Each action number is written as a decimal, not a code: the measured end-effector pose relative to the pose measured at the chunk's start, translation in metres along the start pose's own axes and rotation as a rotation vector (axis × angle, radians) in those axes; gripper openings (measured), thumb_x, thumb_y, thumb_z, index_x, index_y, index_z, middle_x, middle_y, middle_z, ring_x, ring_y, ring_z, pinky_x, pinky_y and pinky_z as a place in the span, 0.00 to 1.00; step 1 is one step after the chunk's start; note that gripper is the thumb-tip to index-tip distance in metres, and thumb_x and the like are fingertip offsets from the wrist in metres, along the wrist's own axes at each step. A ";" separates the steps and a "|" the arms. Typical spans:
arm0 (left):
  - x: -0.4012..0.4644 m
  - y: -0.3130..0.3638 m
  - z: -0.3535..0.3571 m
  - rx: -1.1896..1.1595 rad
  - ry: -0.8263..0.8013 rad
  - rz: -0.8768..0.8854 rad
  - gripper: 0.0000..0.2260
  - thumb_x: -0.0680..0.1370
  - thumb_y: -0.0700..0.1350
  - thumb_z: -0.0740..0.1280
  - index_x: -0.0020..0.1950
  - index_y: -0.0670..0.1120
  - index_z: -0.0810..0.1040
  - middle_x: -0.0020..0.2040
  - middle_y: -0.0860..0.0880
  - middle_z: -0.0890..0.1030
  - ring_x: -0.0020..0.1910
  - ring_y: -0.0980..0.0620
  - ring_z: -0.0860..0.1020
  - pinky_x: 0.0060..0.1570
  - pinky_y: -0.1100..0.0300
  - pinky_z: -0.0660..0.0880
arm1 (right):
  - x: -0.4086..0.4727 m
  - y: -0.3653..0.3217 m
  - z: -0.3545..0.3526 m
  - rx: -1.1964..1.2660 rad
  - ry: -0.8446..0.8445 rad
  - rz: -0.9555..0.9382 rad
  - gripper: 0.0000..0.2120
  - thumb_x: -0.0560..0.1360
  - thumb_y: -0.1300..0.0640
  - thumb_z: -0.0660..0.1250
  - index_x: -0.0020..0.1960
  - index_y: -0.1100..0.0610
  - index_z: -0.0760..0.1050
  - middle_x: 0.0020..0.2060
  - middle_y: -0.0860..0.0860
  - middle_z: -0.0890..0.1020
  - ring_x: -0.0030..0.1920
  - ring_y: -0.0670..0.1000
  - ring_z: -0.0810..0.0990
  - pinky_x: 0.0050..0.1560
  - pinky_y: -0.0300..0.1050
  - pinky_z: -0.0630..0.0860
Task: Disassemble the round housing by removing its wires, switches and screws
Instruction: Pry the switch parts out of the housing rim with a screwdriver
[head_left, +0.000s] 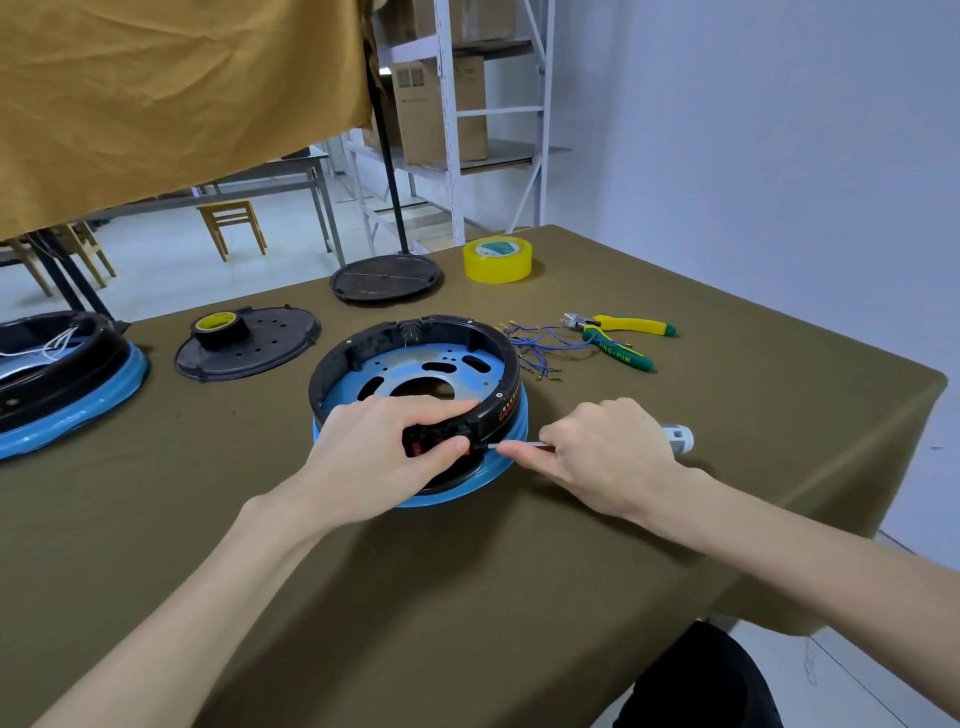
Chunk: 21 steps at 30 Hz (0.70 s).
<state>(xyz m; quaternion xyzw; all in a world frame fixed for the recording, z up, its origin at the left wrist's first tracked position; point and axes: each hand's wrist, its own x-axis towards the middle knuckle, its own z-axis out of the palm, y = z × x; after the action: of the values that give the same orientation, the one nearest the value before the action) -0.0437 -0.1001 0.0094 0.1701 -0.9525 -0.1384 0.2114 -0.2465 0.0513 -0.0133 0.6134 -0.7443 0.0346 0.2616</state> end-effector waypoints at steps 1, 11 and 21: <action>0.000 0.000 0.000 0.002 0.006 0.004 0.18 0.77 0.64 0.60 0.64 0.83 0.66 0.51 0.67 0.82 0.45 0.60 0.80 0.40 0.57 0.78 | 0.001 0.001 -0.002 -0.008 -0.019 -0.002 0.38 0.78 0.28 0.35 0.25 0.53 0.62 0.20 0.47 0.60 0.22 0.55 0.64 0.25 0.45 0.51; 0.002 -0.003 0.004 0.014 0.038 -0.025 0.17 0.80 0.60 0.66 0.69 0.72 0.74 0.50 0.68 0.82 0.46 0.61 0.80 0.39 0.65 0.73 | 0.001 -0.012 -0.015 0.191 -0.140 0.151 0.38 0.77 0.25 0.41 0.27 0.54 0.62 0.20 0.47 0.68 0.20 0.49 0.68 0.23 0.42 0.58; 0.004 0.004 0.001 0.017 0.025 -0.047 0.15 0.79 0.63 0.60 0.63 0.81 0.67 0.46 0.75 0.80 0.48 0.67 0.78 0.34 0.64 0.69 | 0.034 0.021 -0.020 -0.126 -0.113 -0.250 0.35 0.79 0.29 0.38 0.28 0.53 0.62 0.21 0.49 0.67 0.22 0.55 0.67 0.28 0.43 0.58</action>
<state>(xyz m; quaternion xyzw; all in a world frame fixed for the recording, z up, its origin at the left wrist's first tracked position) -0.0489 -0.0981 0.0114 0.1958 -0.9467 -0.1333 0.2185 -0.2625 0.0332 0.0244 0.6848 -0.6763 -0.0796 0.2596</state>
